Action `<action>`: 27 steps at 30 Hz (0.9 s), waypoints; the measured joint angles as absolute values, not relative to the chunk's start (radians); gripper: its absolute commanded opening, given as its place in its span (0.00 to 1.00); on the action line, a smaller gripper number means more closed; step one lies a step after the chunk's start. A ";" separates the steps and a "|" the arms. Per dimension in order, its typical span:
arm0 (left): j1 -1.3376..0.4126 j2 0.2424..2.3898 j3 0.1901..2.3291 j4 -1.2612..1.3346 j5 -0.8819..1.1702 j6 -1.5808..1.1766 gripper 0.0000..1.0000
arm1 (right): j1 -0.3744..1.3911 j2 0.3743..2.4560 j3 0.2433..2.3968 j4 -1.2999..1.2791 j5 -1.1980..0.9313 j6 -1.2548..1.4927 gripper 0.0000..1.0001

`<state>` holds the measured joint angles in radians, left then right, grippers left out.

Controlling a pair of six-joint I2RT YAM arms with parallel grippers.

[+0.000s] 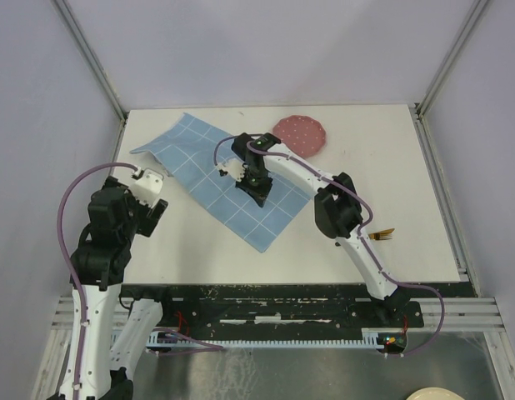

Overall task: Set the dinner table for one person
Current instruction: Adjust the napkin at the center of the board.

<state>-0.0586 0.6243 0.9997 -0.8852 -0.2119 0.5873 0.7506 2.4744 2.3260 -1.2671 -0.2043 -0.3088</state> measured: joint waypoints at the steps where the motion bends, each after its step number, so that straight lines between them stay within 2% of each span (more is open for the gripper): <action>1: -0.059 0.628 1.002 -0.886 -0.212 0.587 0.99 | 0.751 2.479 2.326 -1.266 -0.203 -0.307 0.02; 17: -0.059 0.653 1.026 -0.887 -0.211 0.587 0.99 | 0.744 2.511 2.260 -1.229 -0.160 -0.284 0.02; 27: -0.059 0.663 1.035 -0.888 -0.210 0.587 0.99 | 0.725 2.461 2.166 -1.177 -0.150 -0.265 0.01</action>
<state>-0.0586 0.6628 1.0351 -0.8875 -0.2104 0.5873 0.7246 2.4615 2.1658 -1.1770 -0.1501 -0.2653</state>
